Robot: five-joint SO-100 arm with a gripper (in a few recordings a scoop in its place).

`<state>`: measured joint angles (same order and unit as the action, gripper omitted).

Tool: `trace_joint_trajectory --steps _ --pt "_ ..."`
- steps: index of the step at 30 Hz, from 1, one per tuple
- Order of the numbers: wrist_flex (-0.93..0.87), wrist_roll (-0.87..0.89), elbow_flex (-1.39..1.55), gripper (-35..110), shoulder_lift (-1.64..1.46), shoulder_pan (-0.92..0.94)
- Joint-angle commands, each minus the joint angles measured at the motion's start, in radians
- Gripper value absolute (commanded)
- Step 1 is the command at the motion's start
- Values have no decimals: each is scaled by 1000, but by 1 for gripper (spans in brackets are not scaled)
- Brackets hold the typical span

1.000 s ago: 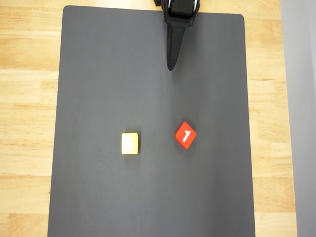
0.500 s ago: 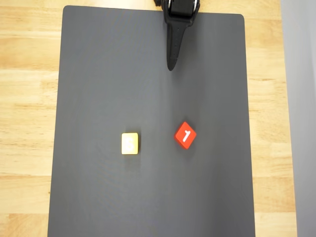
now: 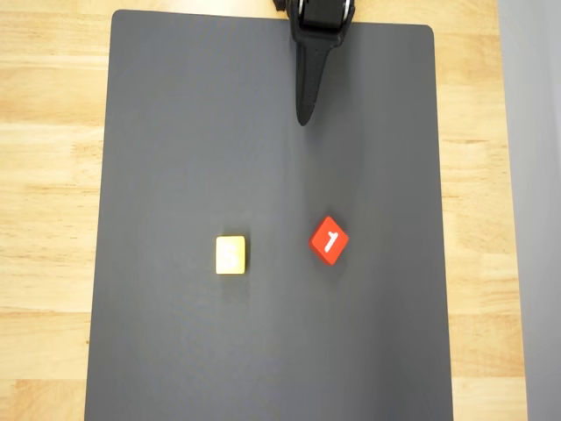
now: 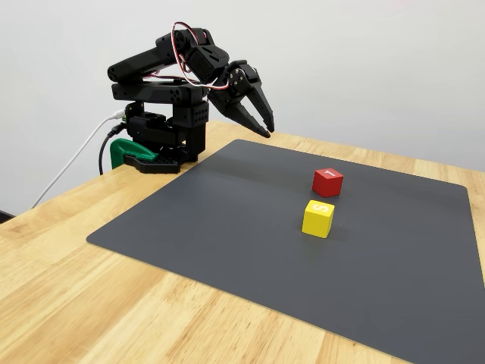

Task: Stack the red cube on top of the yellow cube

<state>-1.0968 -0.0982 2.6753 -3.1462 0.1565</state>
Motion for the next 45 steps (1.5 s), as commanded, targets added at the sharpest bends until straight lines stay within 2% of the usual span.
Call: trace_joint_trajectory --steps 1,45 --pt "-5 -9 -2 1 3 9" --pt "-5 -40 -2 0 3 -15"
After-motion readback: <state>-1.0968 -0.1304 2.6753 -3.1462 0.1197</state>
